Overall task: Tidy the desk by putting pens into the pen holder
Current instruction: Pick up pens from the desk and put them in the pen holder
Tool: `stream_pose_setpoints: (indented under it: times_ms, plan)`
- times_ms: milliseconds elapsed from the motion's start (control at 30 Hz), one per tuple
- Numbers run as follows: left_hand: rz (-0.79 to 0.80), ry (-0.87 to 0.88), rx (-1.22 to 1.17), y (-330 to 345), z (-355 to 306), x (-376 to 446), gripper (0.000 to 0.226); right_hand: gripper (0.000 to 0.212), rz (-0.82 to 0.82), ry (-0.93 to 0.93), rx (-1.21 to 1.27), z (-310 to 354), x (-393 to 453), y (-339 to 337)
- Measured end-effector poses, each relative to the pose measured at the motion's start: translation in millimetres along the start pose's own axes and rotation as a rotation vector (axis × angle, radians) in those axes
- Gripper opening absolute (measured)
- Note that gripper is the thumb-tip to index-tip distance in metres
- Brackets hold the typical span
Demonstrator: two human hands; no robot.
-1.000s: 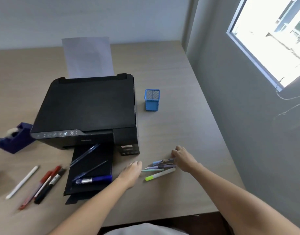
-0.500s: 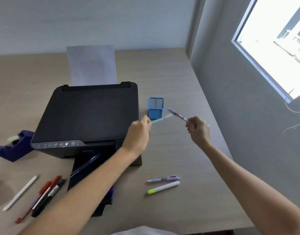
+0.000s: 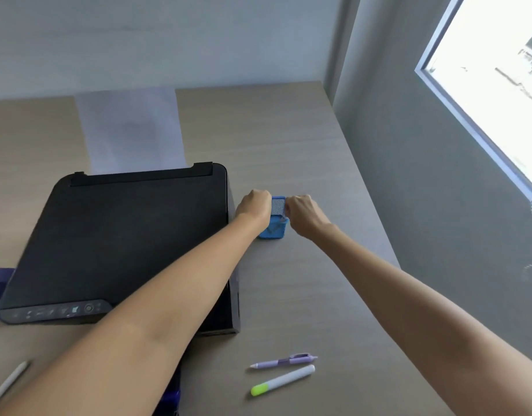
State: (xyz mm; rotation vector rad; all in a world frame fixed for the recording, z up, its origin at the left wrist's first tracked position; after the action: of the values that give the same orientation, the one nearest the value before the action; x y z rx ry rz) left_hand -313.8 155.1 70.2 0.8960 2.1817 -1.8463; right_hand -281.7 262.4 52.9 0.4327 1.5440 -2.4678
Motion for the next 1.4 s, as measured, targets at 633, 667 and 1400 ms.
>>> stream_pose_setpoints:
  times_ms: [633,667,1400]
  plan:
    - [0.015,0.289,-0.039,105.5,-8.8,-176.9,0.018,0.007,0.063,0.041,0.148,-39.2,-161.5,112.5]
    - [0.151,0.261,-0.028,138.0,1.8,-188.8,0.017,0.009,0.204,0.021,0.124,-37.4,-171.2,139.6]
    - [-0.256,0.23,-0.017,45.3,16.8,-193.6,0.014,0.013,-0.447,0.065,0.308,-72.0,-195.8,35.4]
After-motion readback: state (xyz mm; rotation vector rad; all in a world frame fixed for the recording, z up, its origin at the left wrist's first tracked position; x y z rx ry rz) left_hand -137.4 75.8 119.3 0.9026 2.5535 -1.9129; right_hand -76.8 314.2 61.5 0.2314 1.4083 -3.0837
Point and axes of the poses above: each hand's wrist, its own x-axis towards the middle knuckle, its own y-axis out of the palm, z = x × y, the point moved 8 cm from there along x, towards the middle knuckle, and after that the axes turned 14 degrees about z, right-handed, at the moved point
